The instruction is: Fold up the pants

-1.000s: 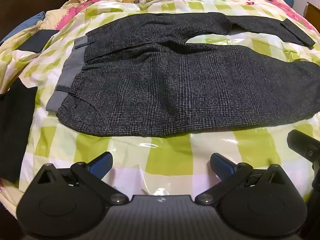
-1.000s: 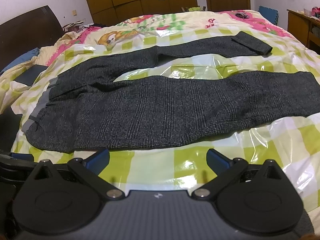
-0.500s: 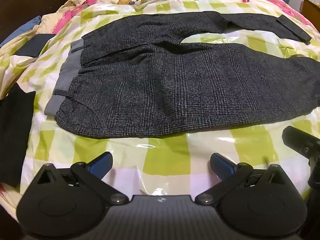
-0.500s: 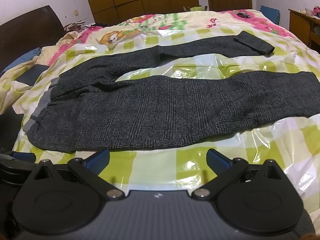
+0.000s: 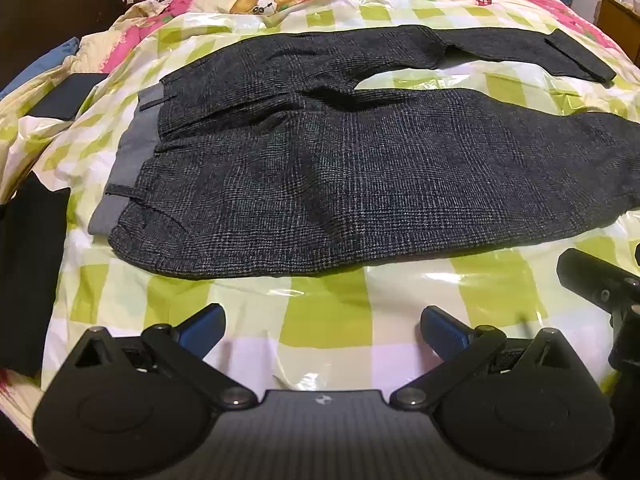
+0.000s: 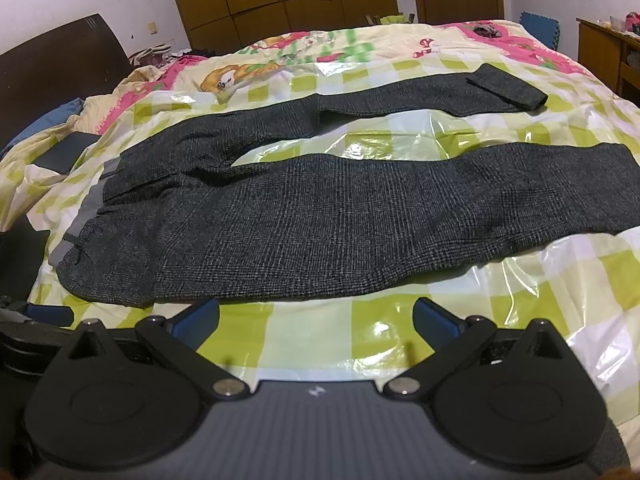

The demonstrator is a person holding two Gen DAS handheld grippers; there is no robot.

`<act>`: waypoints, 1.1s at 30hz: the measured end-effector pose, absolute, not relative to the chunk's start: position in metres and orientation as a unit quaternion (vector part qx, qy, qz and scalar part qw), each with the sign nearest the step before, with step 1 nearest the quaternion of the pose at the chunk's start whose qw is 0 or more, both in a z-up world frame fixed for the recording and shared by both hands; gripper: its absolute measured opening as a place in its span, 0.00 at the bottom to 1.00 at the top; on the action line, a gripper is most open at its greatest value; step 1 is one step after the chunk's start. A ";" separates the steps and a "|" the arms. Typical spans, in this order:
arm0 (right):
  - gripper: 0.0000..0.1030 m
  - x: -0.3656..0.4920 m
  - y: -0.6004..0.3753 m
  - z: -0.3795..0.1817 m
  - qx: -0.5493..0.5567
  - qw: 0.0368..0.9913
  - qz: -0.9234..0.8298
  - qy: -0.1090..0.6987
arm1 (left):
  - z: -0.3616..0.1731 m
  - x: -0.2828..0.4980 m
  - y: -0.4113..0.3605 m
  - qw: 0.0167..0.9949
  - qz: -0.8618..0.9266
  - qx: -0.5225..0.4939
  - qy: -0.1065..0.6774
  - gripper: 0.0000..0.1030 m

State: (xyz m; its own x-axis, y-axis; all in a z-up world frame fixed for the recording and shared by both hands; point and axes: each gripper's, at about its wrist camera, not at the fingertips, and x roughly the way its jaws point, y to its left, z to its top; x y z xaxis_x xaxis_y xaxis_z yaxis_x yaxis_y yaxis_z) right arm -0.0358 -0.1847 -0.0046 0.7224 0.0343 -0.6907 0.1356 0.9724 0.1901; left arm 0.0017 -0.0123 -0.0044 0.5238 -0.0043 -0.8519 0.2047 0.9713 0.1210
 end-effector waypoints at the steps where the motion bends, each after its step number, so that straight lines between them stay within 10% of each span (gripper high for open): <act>1: 0.99 -0.036 -0.185 -0.005 0.114 0.921 -0.027 0.372 | -0.004 0.002 -0.012 0.867 -0.061 0.102 0.485 1.00; 33: 0.99 -0.034 -0.181 -0.007 0.104 0.918 -0.028 0.381 | 0.013 -0.002 -0.007 0.876 -0.066 0.072 0.472 1.00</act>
State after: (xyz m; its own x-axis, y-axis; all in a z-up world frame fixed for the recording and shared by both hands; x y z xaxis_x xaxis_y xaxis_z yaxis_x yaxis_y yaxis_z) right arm -0.0336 -0.1810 -0.0067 0.7075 0.0284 -0.7062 0.1301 0.9769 0.1697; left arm -0.0022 -0.0066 0.0130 0.5462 -0.0478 -0.8363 0.1842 0.9808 0.0642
